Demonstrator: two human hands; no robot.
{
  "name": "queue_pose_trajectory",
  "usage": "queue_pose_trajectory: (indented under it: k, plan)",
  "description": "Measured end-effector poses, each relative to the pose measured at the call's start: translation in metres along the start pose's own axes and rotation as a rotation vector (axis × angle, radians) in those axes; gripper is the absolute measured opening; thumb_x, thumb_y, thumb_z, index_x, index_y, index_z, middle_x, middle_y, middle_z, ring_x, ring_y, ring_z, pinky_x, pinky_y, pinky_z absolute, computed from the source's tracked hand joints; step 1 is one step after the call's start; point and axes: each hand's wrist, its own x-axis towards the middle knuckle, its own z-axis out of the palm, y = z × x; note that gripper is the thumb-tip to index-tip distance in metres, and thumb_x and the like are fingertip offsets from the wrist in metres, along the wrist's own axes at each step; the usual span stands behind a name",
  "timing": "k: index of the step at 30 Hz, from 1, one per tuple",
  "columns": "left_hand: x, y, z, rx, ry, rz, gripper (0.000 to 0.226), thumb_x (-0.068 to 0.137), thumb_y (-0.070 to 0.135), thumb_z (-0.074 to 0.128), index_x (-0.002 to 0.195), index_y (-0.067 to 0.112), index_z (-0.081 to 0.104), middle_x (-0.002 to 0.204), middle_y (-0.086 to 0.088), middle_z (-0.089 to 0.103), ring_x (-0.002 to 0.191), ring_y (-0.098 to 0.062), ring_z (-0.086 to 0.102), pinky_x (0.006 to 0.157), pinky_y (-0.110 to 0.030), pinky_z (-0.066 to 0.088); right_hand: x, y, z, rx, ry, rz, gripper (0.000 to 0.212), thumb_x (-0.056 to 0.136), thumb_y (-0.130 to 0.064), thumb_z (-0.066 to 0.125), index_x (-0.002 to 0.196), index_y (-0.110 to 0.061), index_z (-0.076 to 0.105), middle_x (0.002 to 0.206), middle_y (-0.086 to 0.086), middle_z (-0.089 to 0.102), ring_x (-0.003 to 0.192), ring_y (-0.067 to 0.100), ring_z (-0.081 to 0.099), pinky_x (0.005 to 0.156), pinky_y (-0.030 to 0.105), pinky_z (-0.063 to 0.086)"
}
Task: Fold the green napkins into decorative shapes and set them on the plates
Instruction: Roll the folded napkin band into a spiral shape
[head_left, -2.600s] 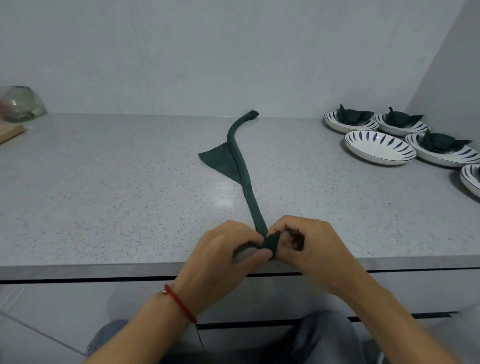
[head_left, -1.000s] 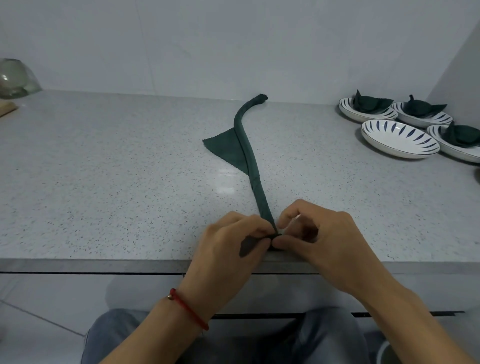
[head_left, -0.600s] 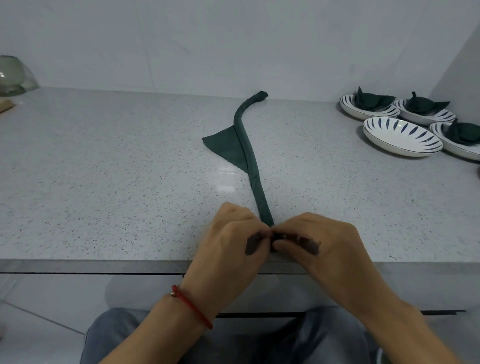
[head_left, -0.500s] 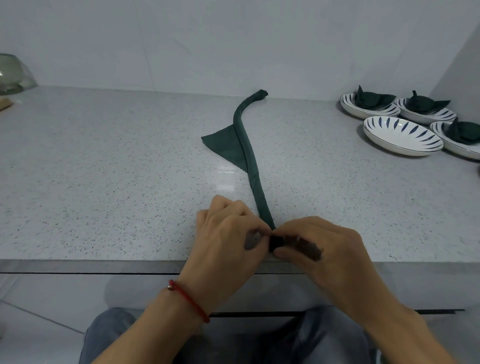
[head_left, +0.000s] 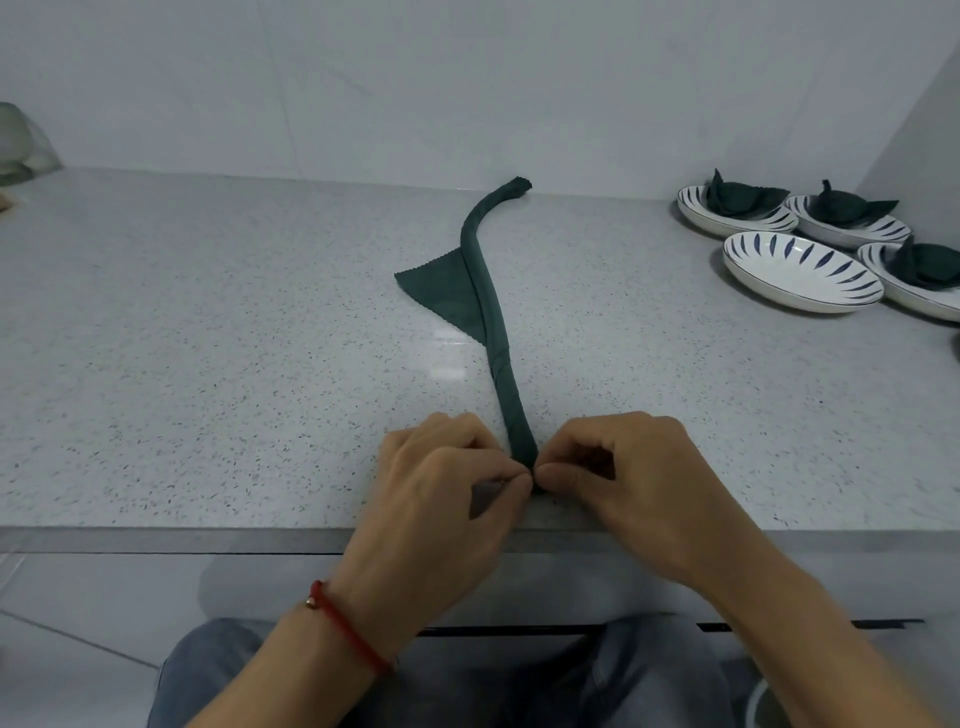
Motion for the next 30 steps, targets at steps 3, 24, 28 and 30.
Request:
queue_pose_trajectory:
  k: [3, 24, 28, 30]
  plan:
    - [0.002, 0.001, -0.001, 0.023, -0.011, 0.010, 0.013, 0.088, 0.040, 0.064, 0.084, 0.035, 0.075, 0.079, 0.019, 0.056, 0.081, -0.003, 0.049, 0.082, -0.034, 0.043, 0.003, -0.003, -0.001, 0.004, -0.032, 0.041, 0.005, 0.088, -0.030, 0.077, 0.083, -0.032, 0.077, 0.076, -0.021, 0.072, 0.076, -0.005, 0.067, 0.070, 0.011, 0.050]
    - [0.022, 0.007, -0.012, 0.055, -0.158, -0.172, 0.006, 0.092, 0.034, 0.063, 0.088, 0.031, 0.066, 0.080, 0.016, 0.060, 0.078, 0.000, 0.054, 0.073, -0.013, 0.043, 0.006, 0.006, 0.010, -0.205, 0.050, -0.230, 0.029, 0.095, -0.042, 0.054, 0.095, -0.023, 0.076, 0.086, -0.012, 0.066, 0.079, 0.006, 0.060, 0.072, 0.030, 0.053]
    - [0.015, 0.004, -0.006, 0.097, -0.150, -0.050, 0.004, 0.093, 0.033, 0.063, 0.095, 0.030, 0.062, 0.083, 0.020, 0.046, 0.081, -0.003, 0.041, 0.073, -0.012, 0.035, 0.017, 0.006, 0.000, -0.069, -0.013, -0.101, 0.014, 0.093, -0.040, 0.068, 0.089, -0.030, 0.077, 0.079, -0.017, 0.070, 0.080, 0.003, 0.064, 0.075, 0.021, 0.051]
    - [0.019, 0.001, -0.004, 0.096, -0.156, -0.049, 0.006, 0.091, 0.032, 0.066, 0.095, 0.027, 0.064, 0.084, 0.018, 0.049, 0.084, -0.003, 0.042, 0.074, -0.015, 0.037, 0.019, 0.004, -0.001, -0.019, -0.027, -0.039, 0.009, 0.088, -0.038, 0.073, 0.087, -0.031, 0.079, 0.077, -0.020, 0.071, 0.079, -0.001, 0.066, 0.075, 0.015, 0.050]
